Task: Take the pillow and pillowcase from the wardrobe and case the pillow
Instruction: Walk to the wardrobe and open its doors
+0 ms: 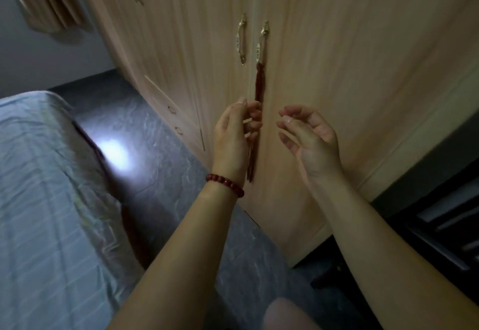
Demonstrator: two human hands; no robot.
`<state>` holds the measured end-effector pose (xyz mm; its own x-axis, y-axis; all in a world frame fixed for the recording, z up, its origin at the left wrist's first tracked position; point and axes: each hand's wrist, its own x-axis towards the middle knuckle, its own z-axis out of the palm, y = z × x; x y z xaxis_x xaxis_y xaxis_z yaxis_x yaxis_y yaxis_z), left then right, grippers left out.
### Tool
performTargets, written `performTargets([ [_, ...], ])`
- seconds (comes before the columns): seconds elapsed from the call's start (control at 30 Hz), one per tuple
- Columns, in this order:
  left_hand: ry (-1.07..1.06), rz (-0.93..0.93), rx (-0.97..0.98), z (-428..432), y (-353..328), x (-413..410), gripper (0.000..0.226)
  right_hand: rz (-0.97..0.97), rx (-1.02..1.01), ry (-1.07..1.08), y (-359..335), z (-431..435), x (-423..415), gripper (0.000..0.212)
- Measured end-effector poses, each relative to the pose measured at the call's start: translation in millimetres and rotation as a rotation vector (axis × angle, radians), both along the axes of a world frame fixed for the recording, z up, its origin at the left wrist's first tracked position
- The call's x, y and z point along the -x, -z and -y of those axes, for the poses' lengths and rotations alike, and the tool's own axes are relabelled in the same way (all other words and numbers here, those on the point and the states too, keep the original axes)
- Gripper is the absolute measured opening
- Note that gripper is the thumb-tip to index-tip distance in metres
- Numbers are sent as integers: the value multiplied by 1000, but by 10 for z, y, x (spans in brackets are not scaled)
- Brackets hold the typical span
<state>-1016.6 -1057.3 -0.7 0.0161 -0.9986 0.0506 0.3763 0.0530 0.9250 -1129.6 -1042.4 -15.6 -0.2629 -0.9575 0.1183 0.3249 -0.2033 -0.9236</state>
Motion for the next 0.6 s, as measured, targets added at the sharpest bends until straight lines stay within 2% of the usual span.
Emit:
performTargets([
  [0.1, -83, 34, -11, 327, 49, -129, 27, -12, -5, -71, 48, 407, -70, 12],
  [0.27, -200, 63, -15, 921, 105, -168, 27, -73, 7, -179, 75, 1110, -78, 13],
  [0.4, -258, 120, -7, 1332, 104, -211, 27, -37, 1, -237, 35, 1639, -132, 13],
  [0.6, -447, 126, -40, 1772, 173, -564, 27, -69, -5, -395, 138, 2203, -546, 14],
])
